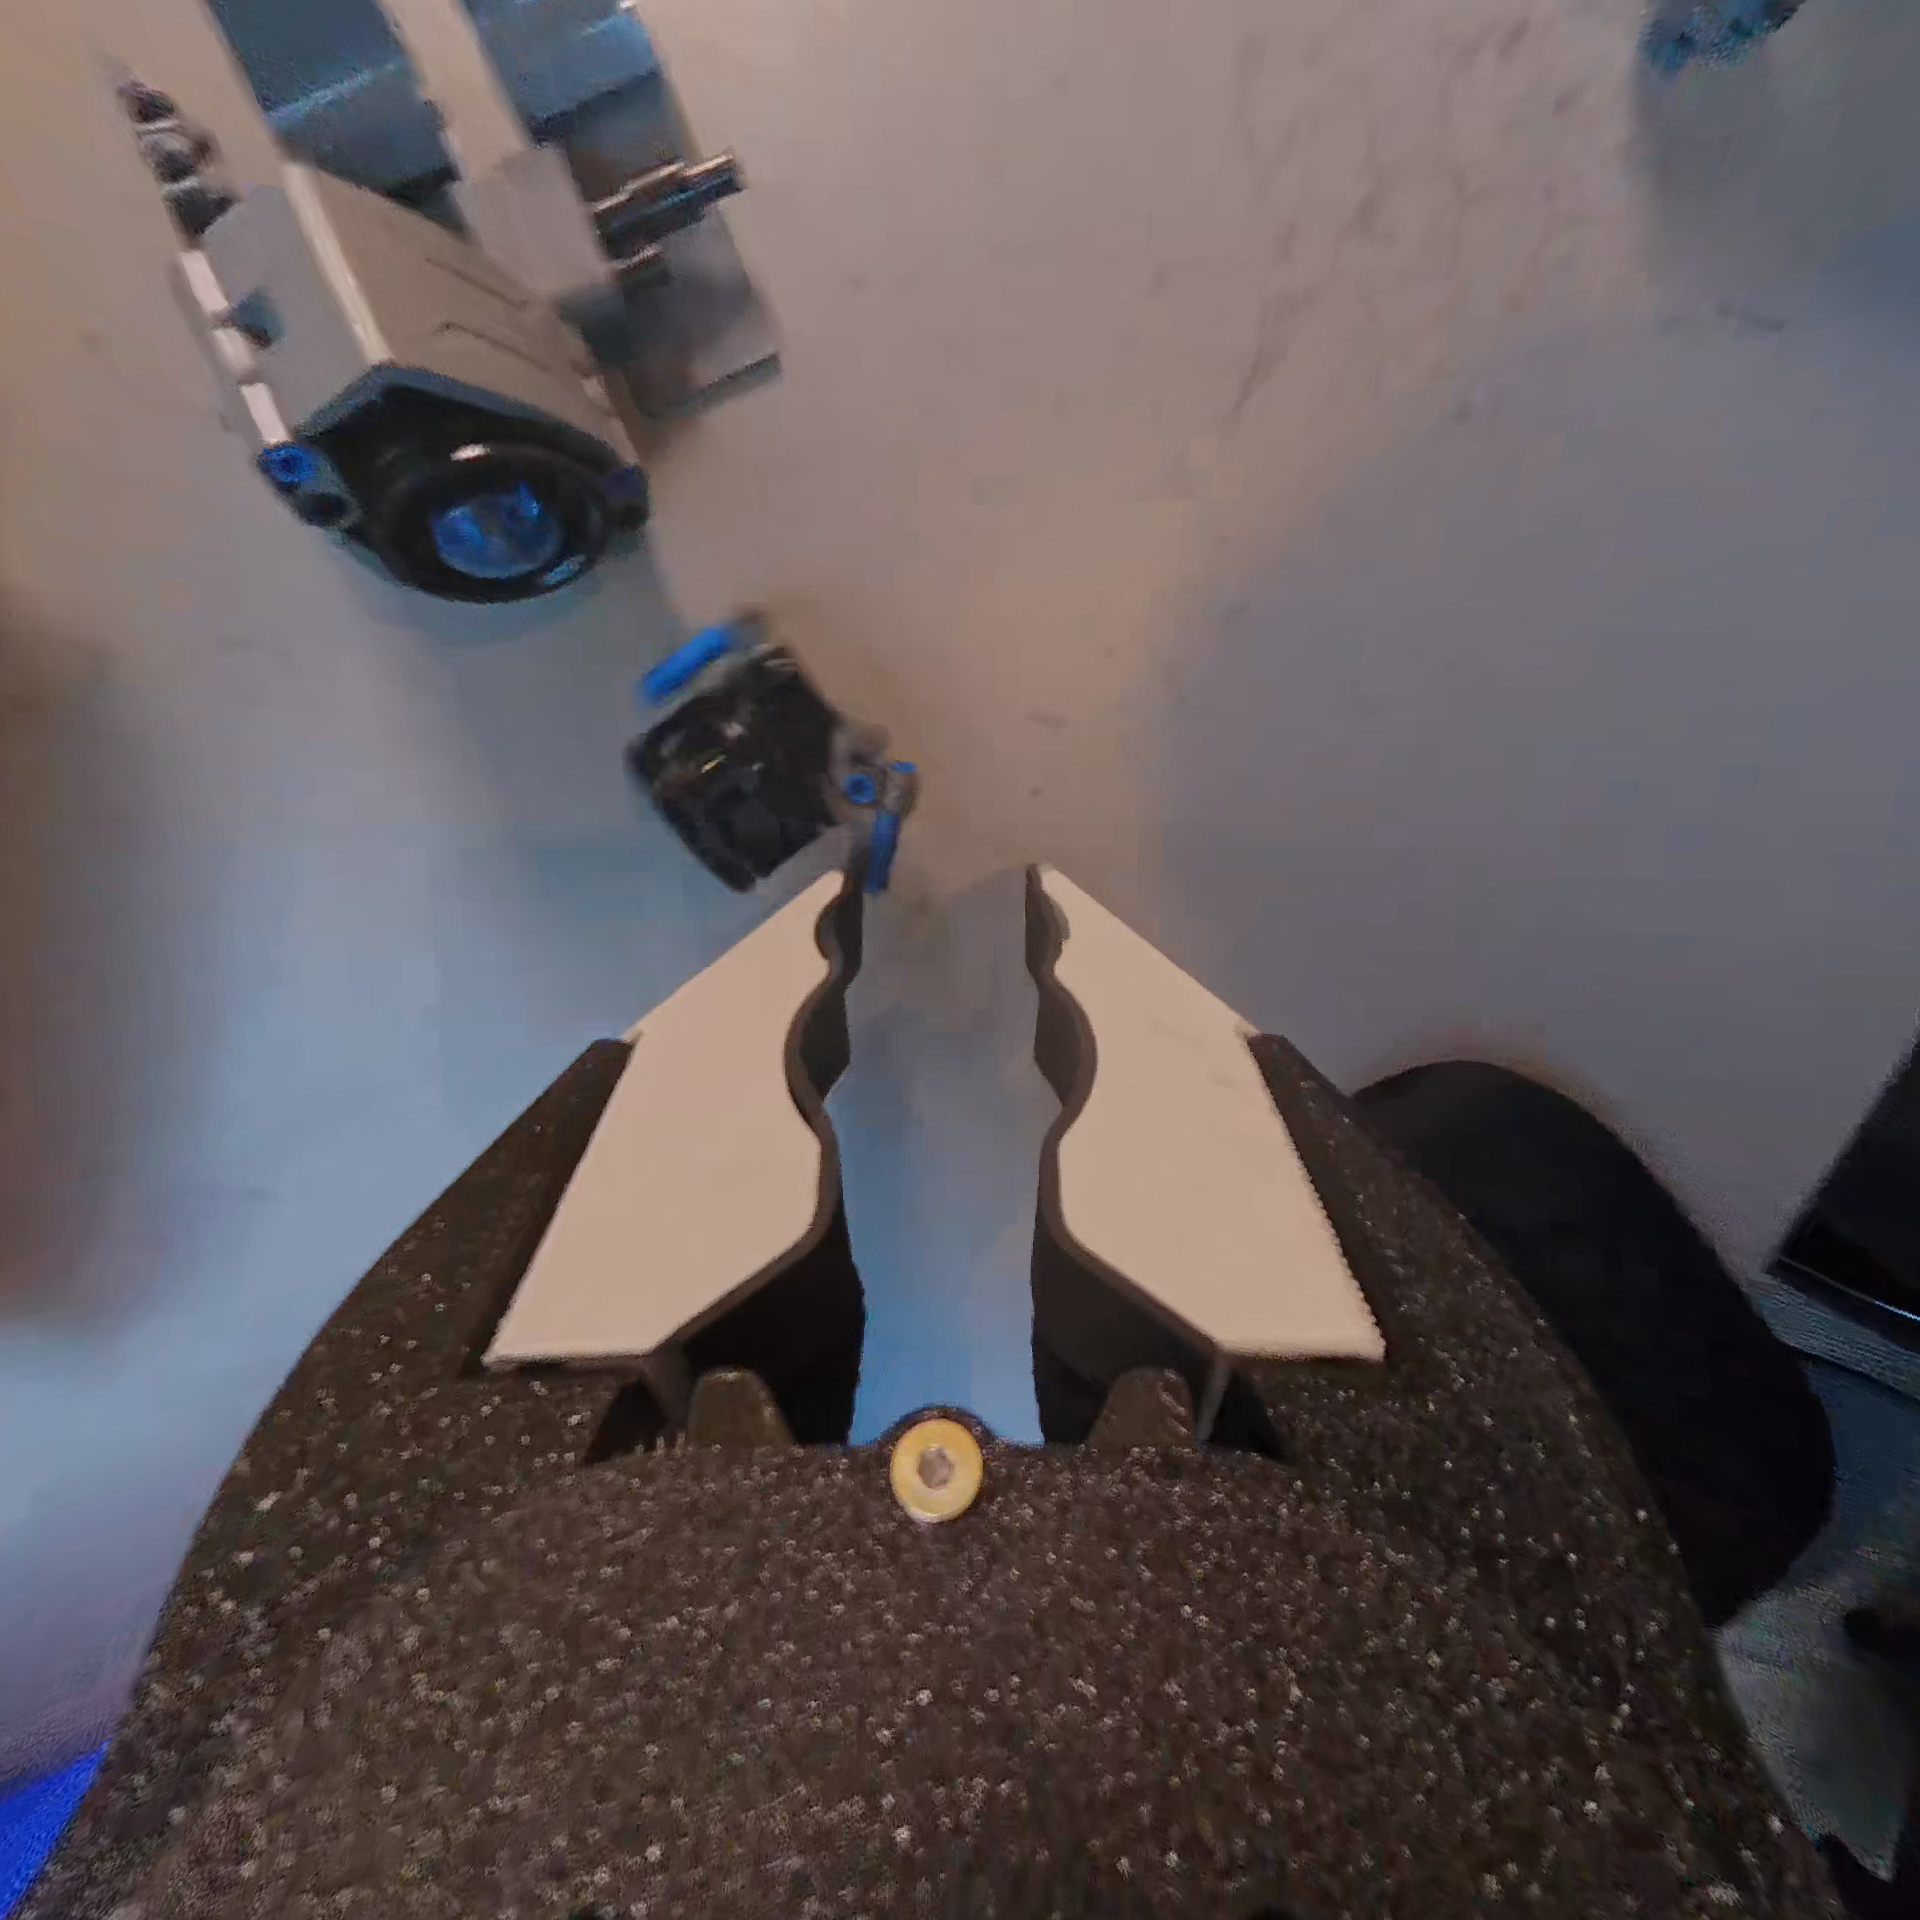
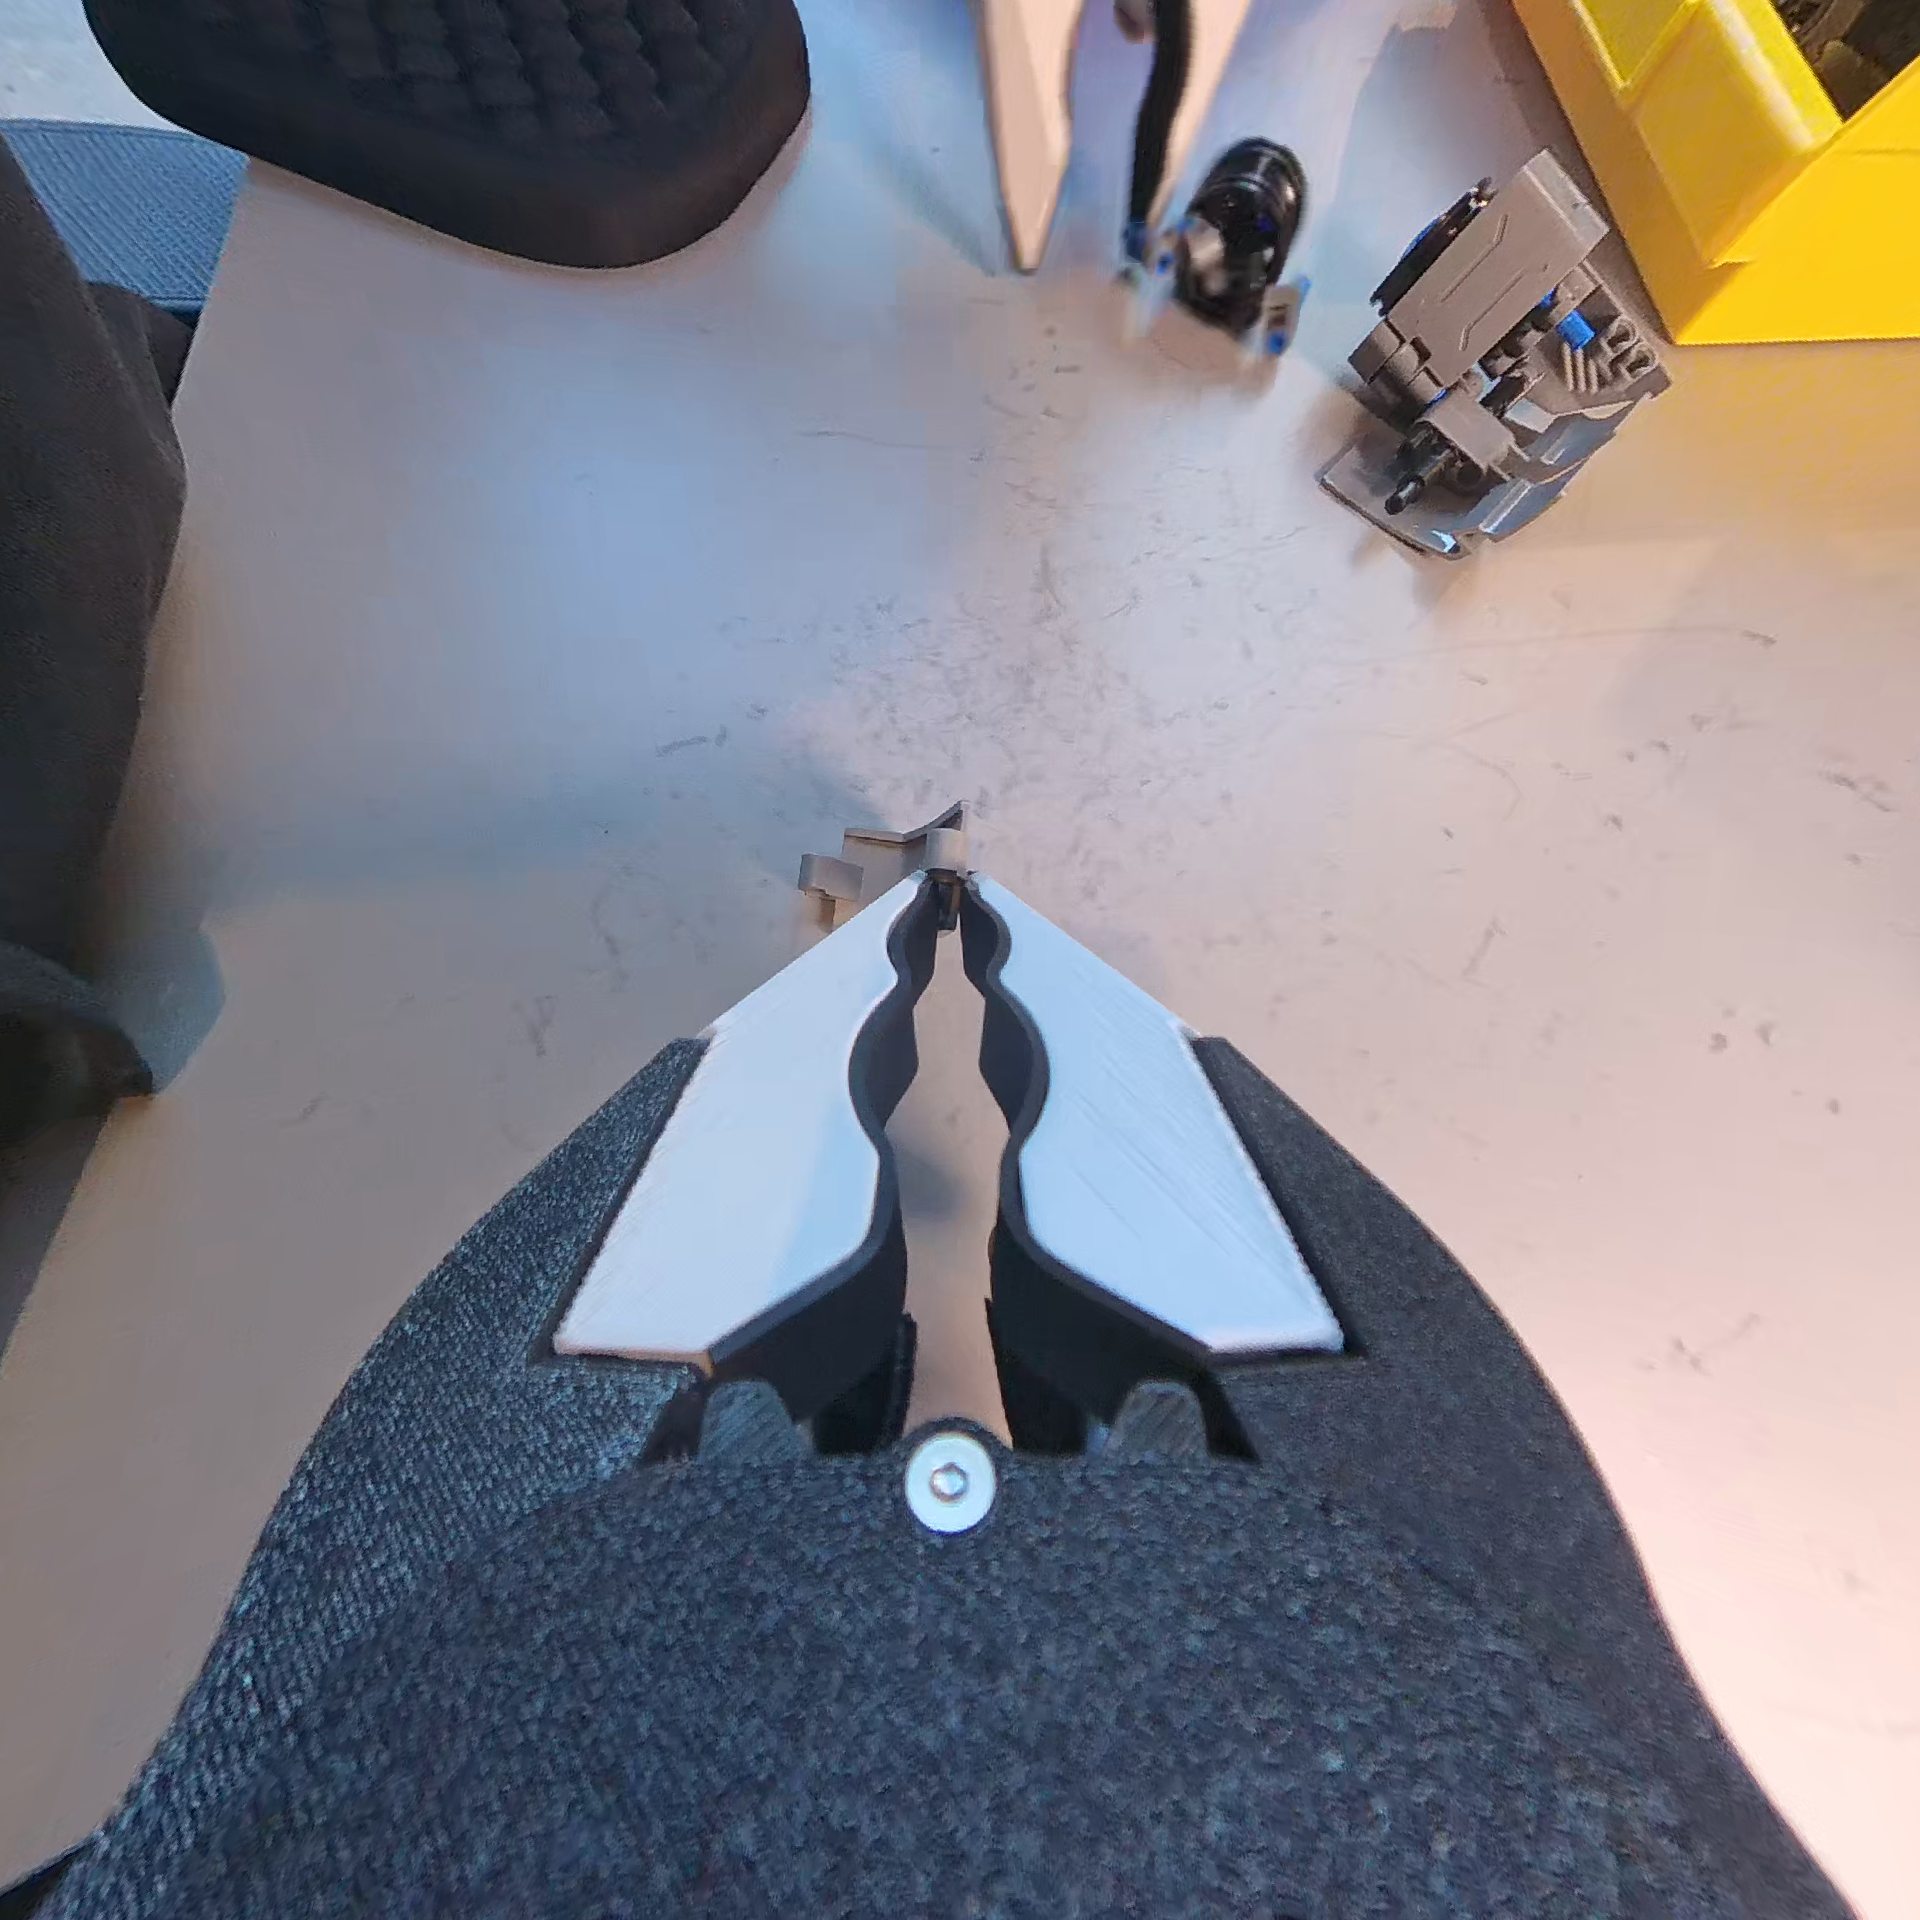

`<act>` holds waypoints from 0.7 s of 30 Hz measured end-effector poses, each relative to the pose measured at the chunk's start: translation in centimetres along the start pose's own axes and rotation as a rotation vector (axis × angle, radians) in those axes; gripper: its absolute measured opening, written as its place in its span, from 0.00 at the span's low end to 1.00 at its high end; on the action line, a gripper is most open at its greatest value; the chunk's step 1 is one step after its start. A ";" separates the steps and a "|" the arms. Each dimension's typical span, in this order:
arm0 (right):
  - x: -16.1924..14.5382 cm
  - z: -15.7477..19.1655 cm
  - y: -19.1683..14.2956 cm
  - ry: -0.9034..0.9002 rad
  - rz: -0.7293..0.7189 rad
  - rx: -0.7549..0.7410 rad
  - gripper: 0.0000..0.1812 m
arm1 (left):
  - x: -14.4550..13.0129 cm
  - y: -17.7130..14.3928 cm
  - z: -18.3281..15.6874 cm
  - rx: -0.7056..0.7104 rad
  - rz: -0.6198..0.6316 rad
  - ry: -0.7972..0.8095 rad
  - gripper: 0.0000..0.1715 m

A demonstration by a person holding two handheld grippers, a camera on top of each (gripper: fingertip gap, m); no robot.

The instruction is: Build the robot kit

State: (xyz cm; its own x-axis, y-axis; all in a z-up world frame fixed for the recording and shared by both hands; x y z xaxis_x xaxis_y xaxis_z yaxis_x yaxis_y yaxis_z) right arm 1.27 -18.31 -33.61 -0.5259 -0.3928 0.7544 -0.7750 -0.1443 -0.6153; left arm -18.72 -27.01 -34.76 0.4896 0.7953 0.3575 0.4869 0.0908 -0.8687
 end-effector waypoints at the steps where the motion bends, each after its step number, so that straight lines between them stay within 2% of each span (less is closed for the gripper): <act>1: 0.0 0.0 0.0 -0.001 0.000 0.000 0.02 | 0.5 0.4 -1.5 -0.068 -0.031 -0.001 0.18; 4: -0.1 0.1 -0.1 0.000 -0.001 0.002 0.02 | 2.3 0.9 -6.2 -0.259 -0.123 0.067 0.19; 6: -0.1 0.1 -0.2 0.003 -0.004 0.002 0.02 | 2.9 0.1 -6.7 -0.217 -0.145 0.117 0.16; 9: -0.2 0.1 -0.2 0.002 -0.009 0.001 0.02 | 2.3 -1.9 -3.0 0.016 -0.125 0.091 0.16; 11: -0.2 0.1 -0.2 -0.001 -0.011 0.000 0.02 | 1.3 -2.7 0.1 0.114 -0.122 -0.003 0.20; 15: -0.2 0.1 -0.3 -0.001 -0.017 0.000 0.02 | 1.9 -2.6 2.4 -0.021 -0.306 -0.208 0.25; 17: -0.2 0.2 -0.3 0.003 -0.022 0.004 0.02 | 2.8 -2.9 2.8 -0.106 -0.392 -0.234 0.22; 19: -0.2 0.2 -0.3 0.007 -0.025 0.008 0.02 | 3.4 -3.4 3.2 -0.167 -0.442 -0.254 0.18; 21: -0.2 0.3 -0.3 0.011 -0.027 0.016 0.02 | 3.5 -3.7 4.2 -0.174 -0.434 -0.279 0.16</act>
Point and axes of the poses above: each gripper's, where its closed fingertips meet, y out along the fingers, x out of its top, z = x × y across the jaws, the point moved 3 cm from there along -y, back along the fingers, and after that the axes turned 14 degrees about -x, right-handed, at the moved point
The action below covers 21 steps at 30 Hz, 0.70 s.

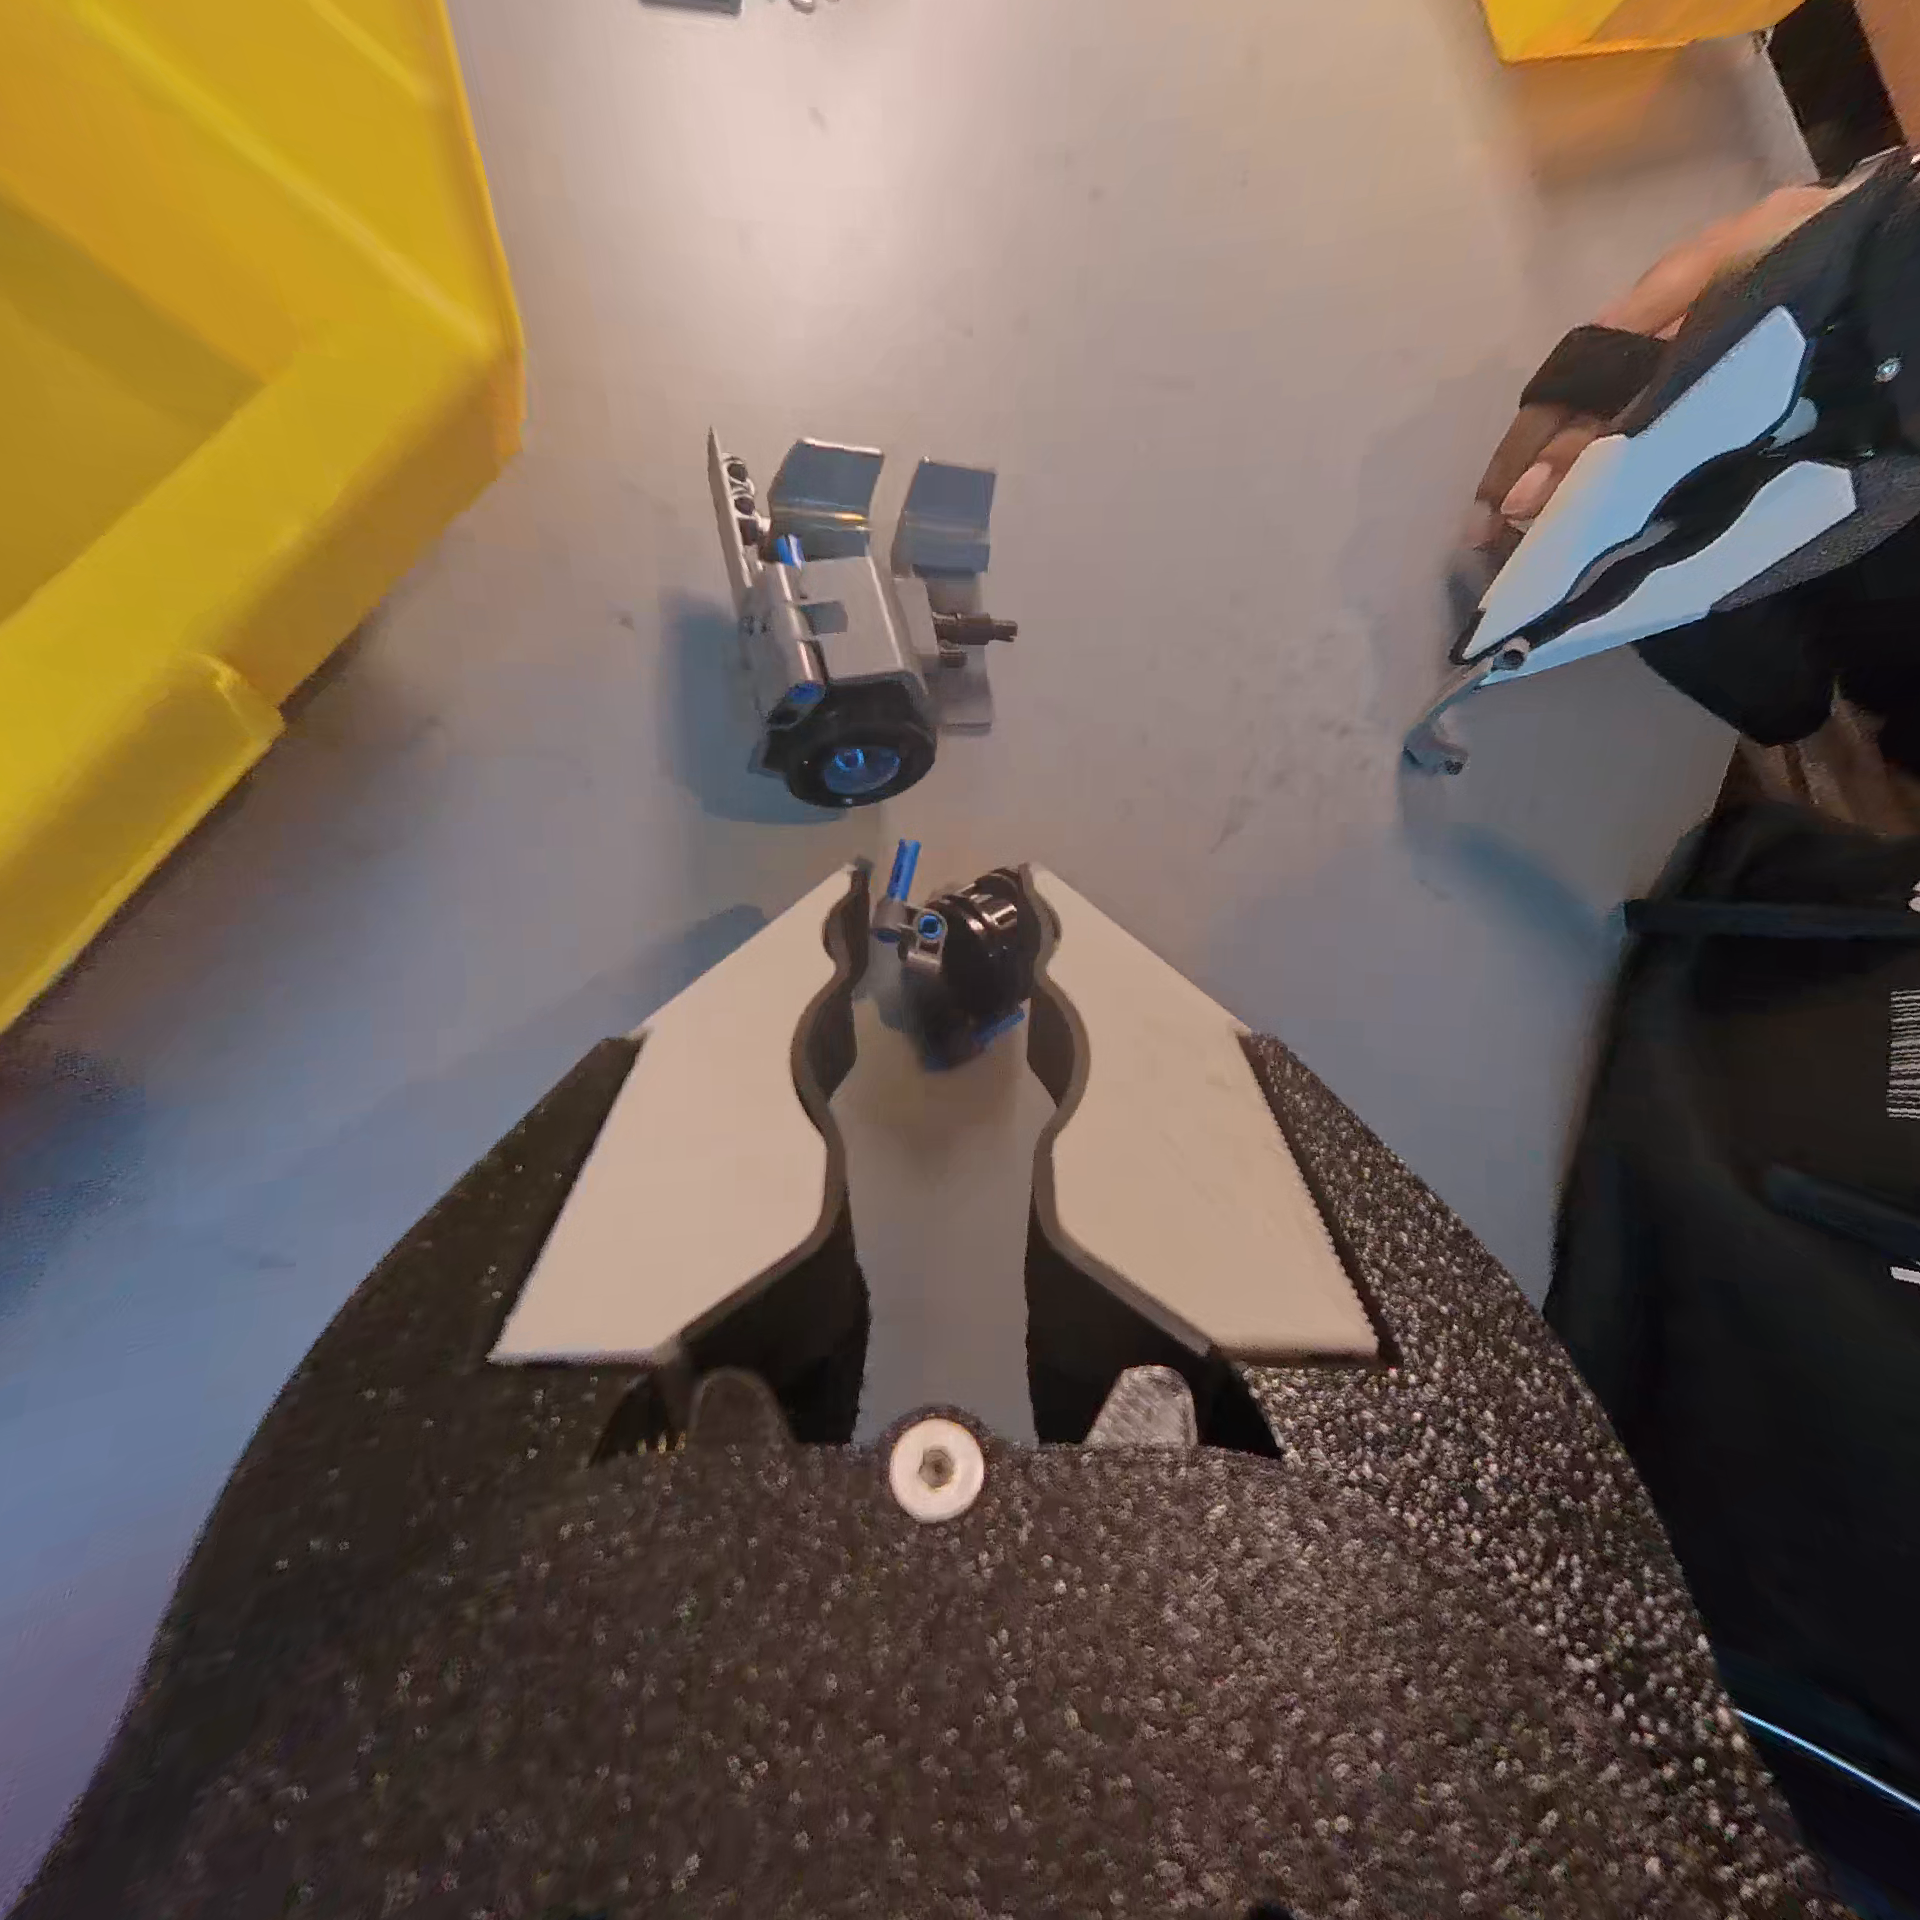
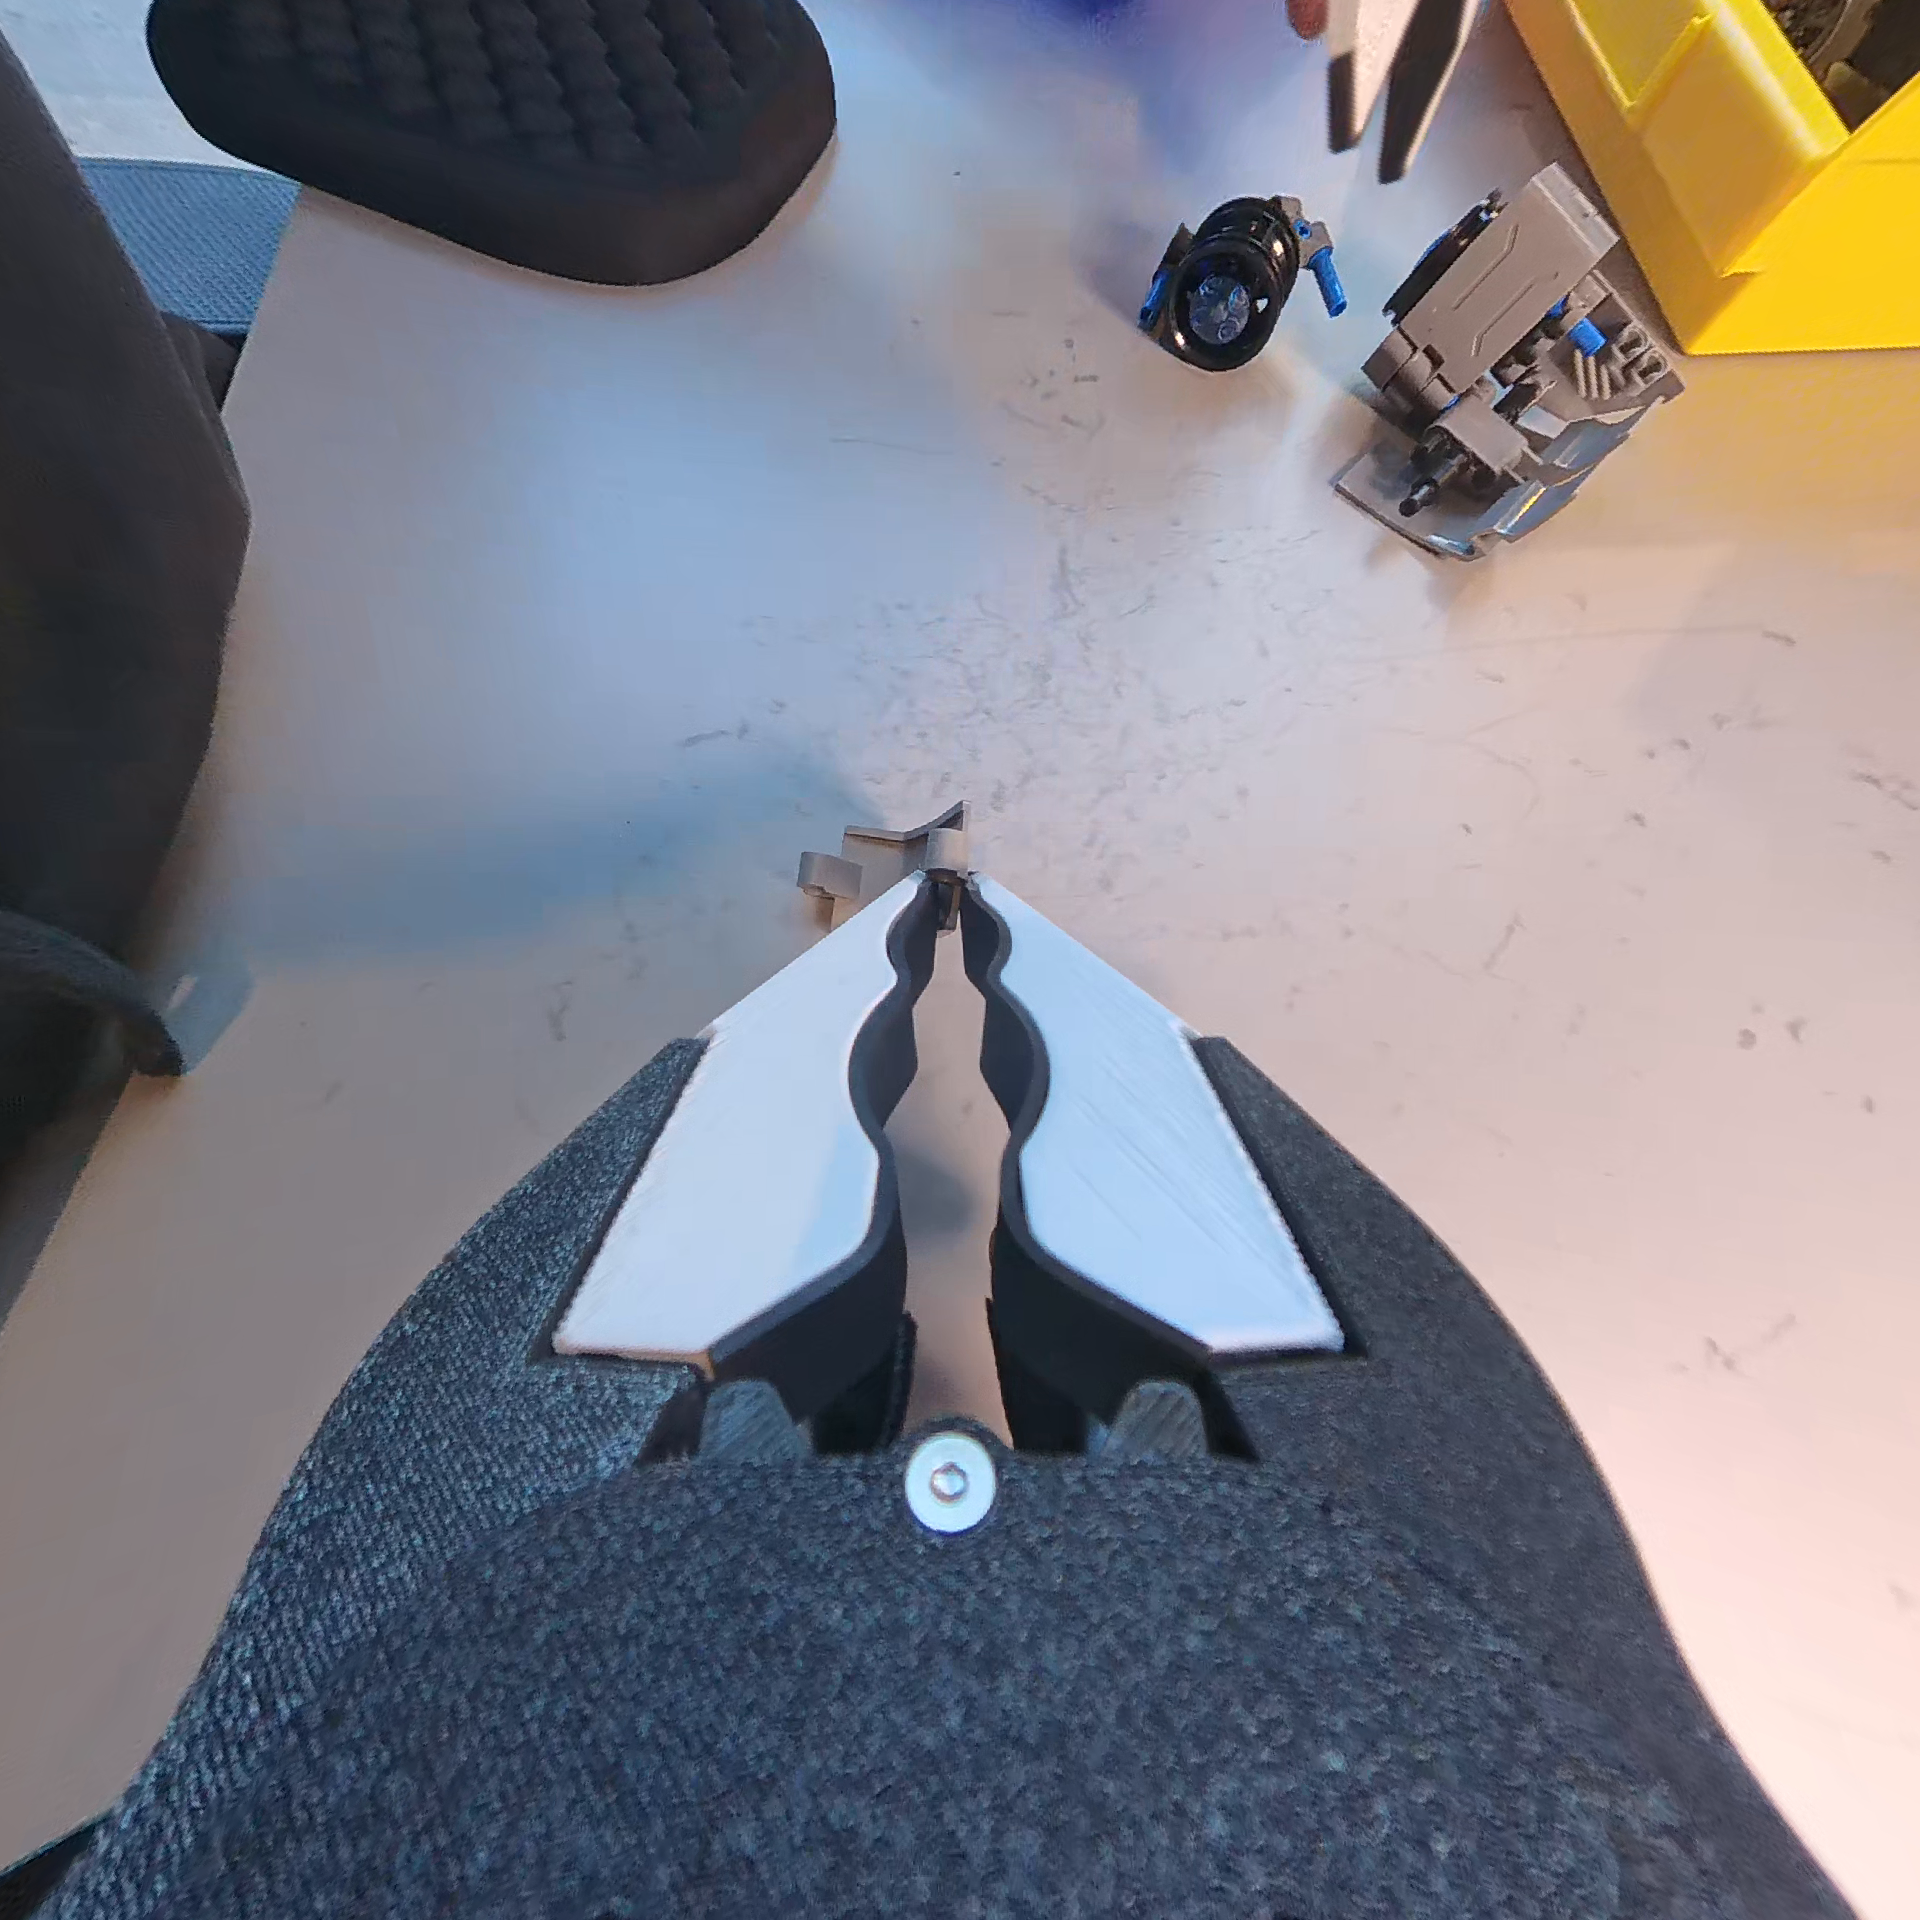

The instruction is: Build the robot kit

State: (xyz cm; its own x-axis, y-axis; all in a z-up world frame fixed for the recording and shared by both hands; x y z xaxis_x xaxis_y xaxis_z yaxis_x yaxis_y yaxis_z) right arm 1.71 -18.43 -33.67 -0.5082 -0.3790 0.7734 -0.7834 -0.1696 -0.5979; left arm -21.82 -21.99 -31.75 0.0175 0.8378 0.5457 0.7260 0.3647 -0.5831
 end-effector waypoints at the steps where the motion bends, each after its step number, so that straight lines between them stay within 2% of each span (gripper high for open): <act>1: 0.0 0.0 0.0 0.000 -0.002 0.003 0.02 | 0.1 0.0 0.3 -0.005 0.020 -0.010 0.15; 4: 0.0 0.1 0.0 0.000 -0.003 0.007 0.02 | -0.7 0.4 1.0 0.034 0.133 -0.049 0.14; 8: 0.0 0.2 -0.1 -0.001 -0.009 0.017 0.02 | -1.7 1.9 1.0 0.012 0.200 -0.122 0.14; 12: -0.1 0.2 -0.1 -0.002 -0.011 0.015 0.02 | -2.7 2.6 -0.2 -0.070 0.233 -0.149 0.06; 14: -0.2 0.1 -0.2 -0.002 -0.014 0.013 0.02 | -3.5 2.9 -0.6 -0.047 0.261 -0.104 0.02; 17: -0.2 0.0 -0.2 0.005 -0.019 0.017 0.02 | -3.7 3.0 -1.7 -0.047 0.253 -0.039 0.02; 21: -0.3 -0.2 -0.2 0.027 -0.024 0.023 0.02 | -2.2 3.8 -4.5 -0.133 0.124 0.015 0.02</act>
State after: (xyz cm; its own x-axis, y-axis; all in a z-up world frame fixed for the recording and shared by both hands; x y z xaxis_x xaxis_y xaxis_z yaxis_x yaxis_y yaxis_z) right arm 1.94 -18.11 -33.74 -0.4990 -0.3502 0.7927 -0.7874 -0.1990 -0.5835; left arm -15.99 -24.26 -32.42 0.1222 0.8664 0.4841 0.8024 0.2009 -0.5620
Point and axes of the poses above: each gripper's, where its closed fingertips meet, y out along the fingers, x out of its top, z = x × y across the jaws, the point moved 3 cm from there along -y, back along the fingers, and after that the axes turned 14 degrees about -x, right-handed, at the moved point
